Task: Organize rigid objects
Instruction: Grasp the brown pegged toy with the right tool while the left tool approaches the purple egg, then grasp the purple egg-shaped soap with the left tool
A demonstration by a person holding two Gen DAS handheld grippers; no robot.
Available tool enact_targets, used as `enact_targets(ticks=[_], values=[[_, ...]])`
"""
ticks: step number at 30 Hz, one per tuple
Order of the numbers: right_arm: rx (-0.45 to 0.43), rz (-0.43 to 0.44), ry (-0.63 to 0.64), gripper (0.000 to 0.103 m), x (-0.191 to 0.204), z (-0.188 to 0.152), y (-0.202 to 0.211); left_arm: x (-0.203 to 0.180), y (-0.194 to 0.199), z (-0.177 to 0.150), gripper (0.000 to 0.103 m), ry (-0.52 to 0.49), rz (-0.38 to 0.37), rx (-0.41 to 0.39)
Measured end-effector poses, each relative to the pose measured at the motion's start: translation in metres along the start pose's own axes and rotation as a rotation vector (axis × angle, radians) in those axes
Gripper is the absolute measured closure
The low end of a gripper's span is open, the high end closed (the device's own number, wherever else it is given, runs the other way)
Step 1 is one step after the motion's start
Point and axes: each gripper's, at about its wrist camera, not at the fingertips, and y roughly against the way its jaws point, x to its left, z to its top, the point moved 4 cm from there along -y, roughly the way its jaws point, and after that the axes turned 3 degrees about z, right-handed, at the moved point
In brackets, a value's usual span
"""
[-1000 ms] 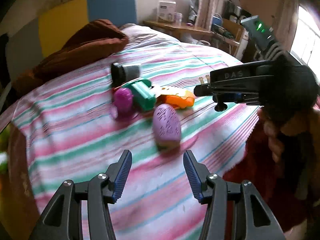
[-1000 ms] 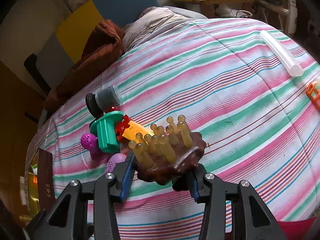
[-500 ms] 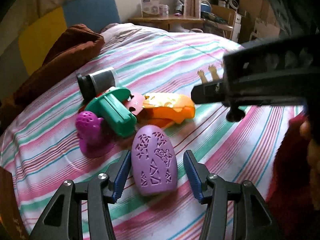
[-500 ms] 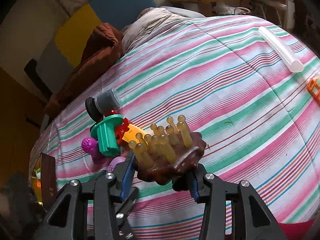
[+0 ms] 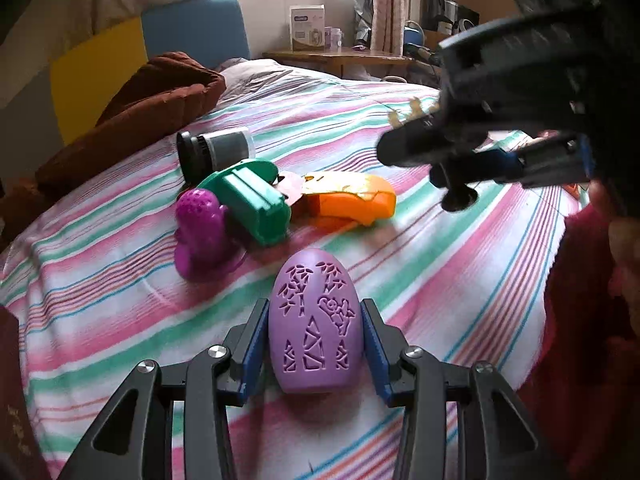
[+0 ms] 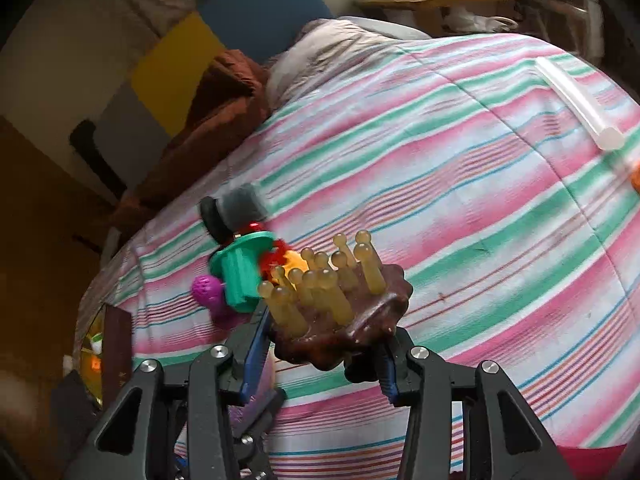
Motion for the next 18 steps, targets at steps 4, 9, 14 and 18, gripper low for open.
enact_targets(ticks=[4,9,14,18], values=[[0.000,0.007,0.072,0.056,0.015,-0.003,0.000,0.004,0.008,-0.009,0.059,0.022,-0.009,-0.006],[-0.001,-0.021,0.163,0.056,0.029,-0.008,-0.002,0.011,0.017,-0.019,0.059,0.060,-0.021,-0.015],[0.011,-0.039,0.216,0.056,0.036,-0.012,-0.005,0.013,0.025,-0.028,0.059,0.070,-0.024,-0.024],[0.008,-0.040,0.256,0.056,0.041,-0.014,-0.006,0.018,0.034,-0.035,0.059,0.103,-0.037,-0.025]])
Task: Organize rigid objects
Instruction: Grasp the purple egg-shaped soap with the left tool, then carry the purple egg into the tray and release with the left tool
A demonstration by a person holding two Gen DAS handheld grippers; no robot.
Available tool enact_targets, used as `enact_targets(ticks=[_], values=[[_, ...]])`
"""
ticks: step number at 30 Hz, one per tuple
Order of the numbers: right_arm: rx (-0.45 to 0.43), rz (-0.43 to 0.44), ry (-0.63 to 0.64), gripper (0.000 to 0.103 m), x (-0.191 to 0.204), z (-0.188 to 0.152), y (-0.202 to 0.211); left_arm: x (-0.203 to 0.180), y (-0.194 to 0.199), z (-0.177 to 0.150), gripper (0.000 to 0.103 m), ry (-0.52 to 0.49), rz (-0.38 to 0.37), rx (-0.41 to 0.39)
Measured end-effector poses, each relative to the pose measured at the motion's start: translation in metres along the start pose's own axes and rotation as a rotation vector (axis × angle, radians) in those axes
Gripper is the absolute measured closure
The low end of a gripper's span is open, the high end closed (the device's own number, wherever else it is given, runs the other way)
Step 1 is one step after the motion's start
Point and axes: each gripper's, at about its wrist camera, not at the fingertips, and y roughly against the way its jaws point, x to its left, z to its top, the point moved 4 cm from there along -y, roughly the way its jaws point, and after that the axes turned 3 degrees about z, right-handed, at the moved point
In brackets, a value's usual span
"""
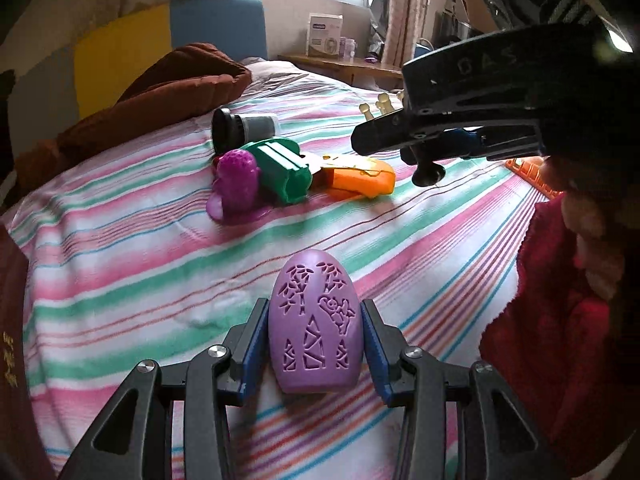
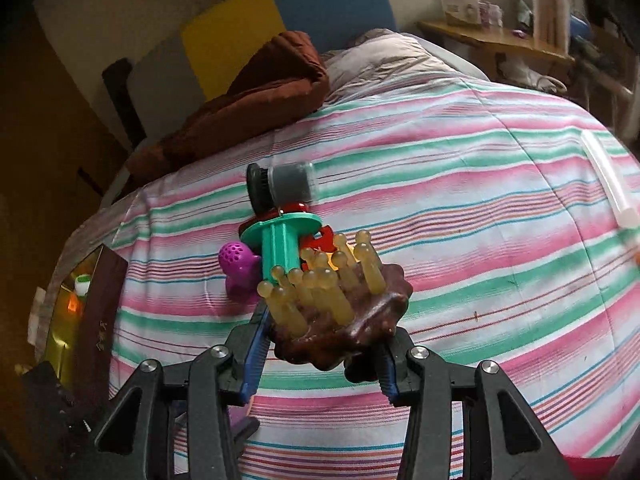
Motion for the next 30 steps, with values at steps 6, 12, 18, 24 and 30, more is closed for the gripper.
enact_targets(ticks=[6,12,18,24,30], values=[[0.003,0.004,0.044,0.056,0.009,0.000,-0.002,0.011,0.022,-0.013,0.059,0.093,-0.055,0.002],[0.000,-0.004,0.067,0.056,0.012,-0.002,-0.001,0.019,0.056,-0.014,0.059,0.125,-0.093,-0.060],[0.002,-0.019,0.089,0.056,0.015,-0.003,-0.002,0.035,0.087,-0.009,0.059,0.149,-0.081,-0.127],[-0.010,-0.022,0.105,0.056,0.018,-0.003,0.000,0.060,0.108,-0.013,0.059,0.198,-0.050,-0.163],[-0.013,-0.007,0.137,0.056,0.026,-0.005,0.000,0.094,0.126,-0.019,0.059,0.269,-0.006,-0.186]])
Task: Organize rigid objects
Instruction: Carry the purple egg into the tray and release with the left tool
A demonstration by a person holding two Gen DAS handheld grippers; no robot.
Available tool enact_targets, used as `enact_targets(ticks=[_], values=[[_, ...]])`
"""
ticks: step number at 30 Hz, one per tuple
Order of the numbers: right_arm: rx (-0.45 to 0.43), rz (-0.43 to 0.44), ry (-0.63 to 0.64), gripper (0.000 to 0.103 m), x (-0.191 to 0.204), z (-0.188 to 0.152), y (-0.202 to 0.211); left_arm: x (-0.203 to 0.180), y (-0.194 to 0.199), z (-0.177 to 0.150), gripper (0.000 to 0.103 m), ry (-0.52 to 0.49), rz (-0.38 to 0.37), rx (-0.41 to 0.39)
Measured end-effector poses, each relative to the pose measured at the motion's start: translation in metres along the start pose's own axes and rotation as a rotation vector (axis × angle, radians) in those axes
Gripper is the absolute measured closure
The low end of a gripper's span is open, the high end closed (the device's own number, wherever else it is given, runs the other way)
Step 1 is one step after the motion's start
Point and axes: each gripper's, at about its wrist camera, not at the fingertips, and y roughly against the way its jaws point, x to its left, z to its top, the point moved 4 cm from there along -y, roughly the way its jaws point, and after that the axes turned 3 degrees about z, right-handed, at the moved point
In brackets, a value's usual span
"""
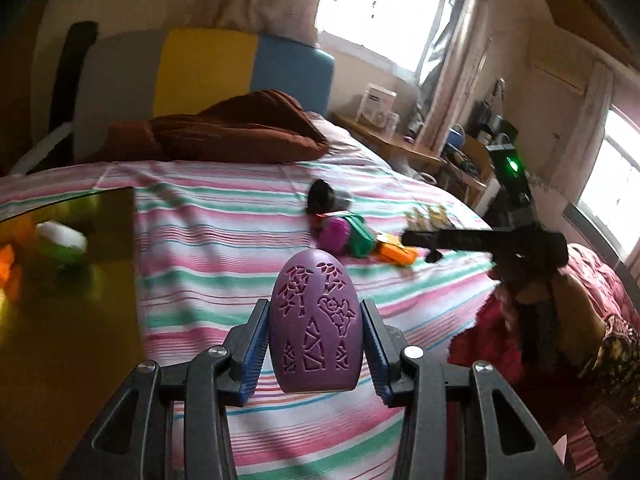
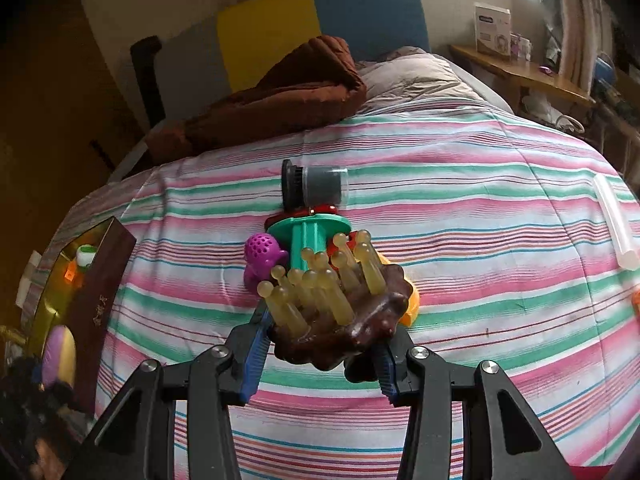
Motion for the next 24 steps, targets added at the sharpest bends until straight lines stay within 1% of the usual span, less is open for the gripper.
enact_targets(ticks=[3,8,16,20,24], values=[[-0.003,0.021,0.020,0.056,0.006,0.000,0.001,0.021,0.008,0.002,0.059,0.035,0.039,-0.009],[-0.011,0.027,0.049,0.056,0.013,-0.001,0.002,0.058,0.020,0.004,0.059,0.109,0.097,-0.014],[-0.004,0.036,0.070,0.056,0.017,-0.002,0.000,0.136,0.041,0.004,0.059,0.228,0.232,-0.018],[-0.016,0.054,0.074,0.056,0.020,-0.002,0.002,0.173,0.045,0.000,0.059,0.266,0.306,0.012],[-0.025,0.061,0.083,0.056,0.023,-0.001,0.004,0.213,0.045,-0.009,0.059,0.319,0.386,0.072]])
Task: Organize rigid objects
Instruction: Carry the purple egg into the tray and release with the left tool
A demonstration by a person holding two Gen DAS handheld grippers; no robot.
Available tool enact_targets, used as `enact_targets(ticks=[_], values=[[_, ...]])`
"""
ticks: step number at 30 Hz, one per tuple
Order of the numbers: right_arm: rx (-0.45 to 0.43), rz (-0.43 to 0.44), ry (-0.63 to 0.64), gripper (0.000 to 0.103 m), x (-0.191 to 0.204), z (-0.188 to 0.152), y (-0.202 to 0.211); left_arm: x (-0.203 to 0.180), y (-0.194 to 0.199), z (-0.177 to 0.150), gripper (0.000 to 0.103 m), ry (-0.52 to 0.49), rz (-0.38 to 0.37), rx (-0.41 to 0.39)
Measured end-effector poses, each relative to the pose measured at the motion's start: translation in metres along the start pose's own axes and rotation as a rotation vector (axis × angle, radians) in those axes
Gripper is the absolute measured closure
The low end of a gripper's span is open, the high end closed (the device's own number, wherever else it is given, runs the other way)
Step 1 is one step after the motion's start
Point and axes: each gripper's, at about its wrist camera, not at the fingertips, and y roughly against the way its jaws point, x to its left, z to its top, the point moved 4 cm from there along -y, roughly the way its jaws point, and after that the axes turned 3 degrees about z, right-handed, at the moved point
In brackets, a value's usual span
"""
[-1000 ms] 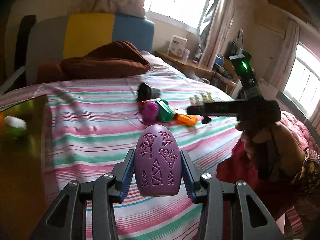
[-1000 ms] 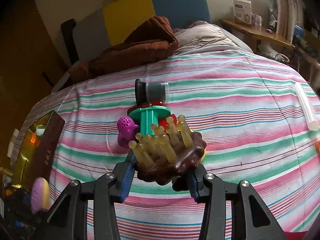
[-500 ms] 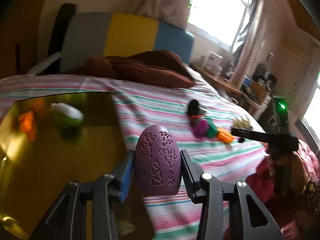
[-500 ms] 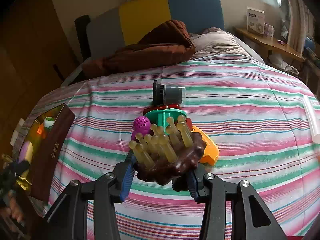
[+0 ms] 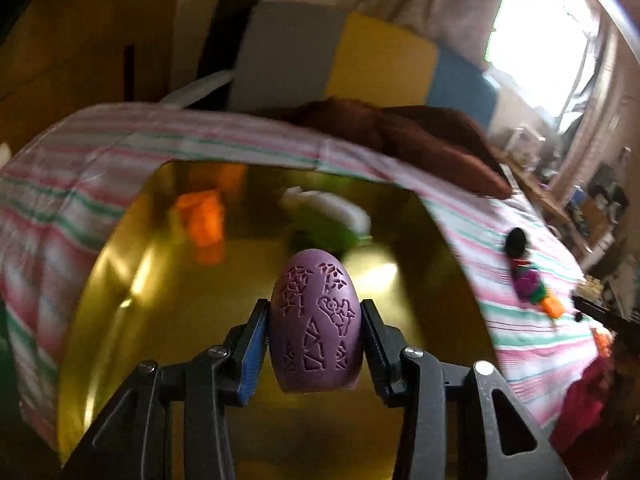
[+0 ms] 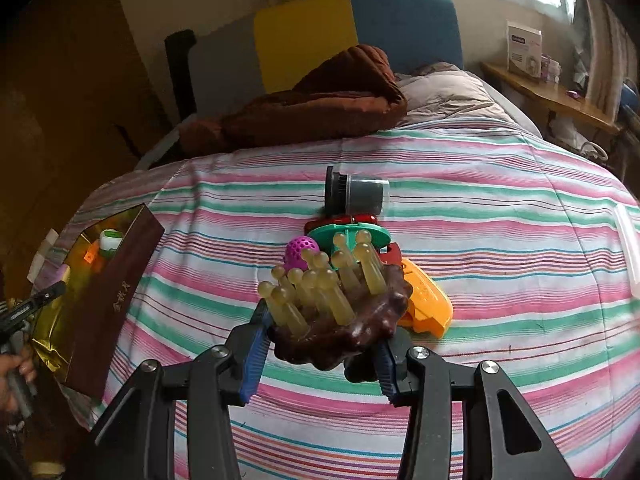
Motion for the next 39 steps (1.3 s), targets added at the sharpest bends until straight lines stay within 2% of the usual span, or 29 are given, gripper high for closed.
enact_targets(ticks=[4,9,13,17,19,23,26,29,34,39], values=[[0.006,-0.005,0.007,0.056,0.001,0.000,-0.001,0.025,-0.009,0.001,0.059,0.044,0.048,0.032],[0.011,-0.009,0.020,0.056,0.003,-0.001,-0.003,0.039,-0.015,0.004,0.059,0.045,0.108,0.047],[0.013,-0.009,0.019,0.056,0.002,-0.001,-0.002,0.045,-0.020,0.007,0.059,0.057,0.126,0.083],[0.013,-0.011,0.013,0.056,0.001,-0.001,-0.003,0.053,-0.027,0.008,0.058,0.051,0.234,0.116],[0.013,-0.010,0.011,0.056,0.000,-0.001,-0.003,0.059,-0.026,0.008,0.058,0.073,0.249,0.116],[0.018,-0.011,0.013,0.056,0.000,-0.001,-0.004,0.062,-0.011,0.009,0.057,0.088,0.251,0.058],[0.022,-0.014,0.018,0.056,0.001,-0.002,-0.005,0.062,0.006,0.010,0.057,0.099,0.250,-0.016],[0.023,-0.016,0.024,0.056,0.002,-0.002,-0.005,0.056,0.022,0.003,0.057,0.119,0.210,-0.073],[0.027,-0.024,0.036,0.056,0.004,-0.003,-0.005,0.035,0.029,-0.009,0.056,0.094,0.141,-0.106],[0.047,-0.023,0.092,0.056,0.019,-0.008,-0.009,0.008,0.032,-0.023,0.056,0.015,0.099,-0.107]])
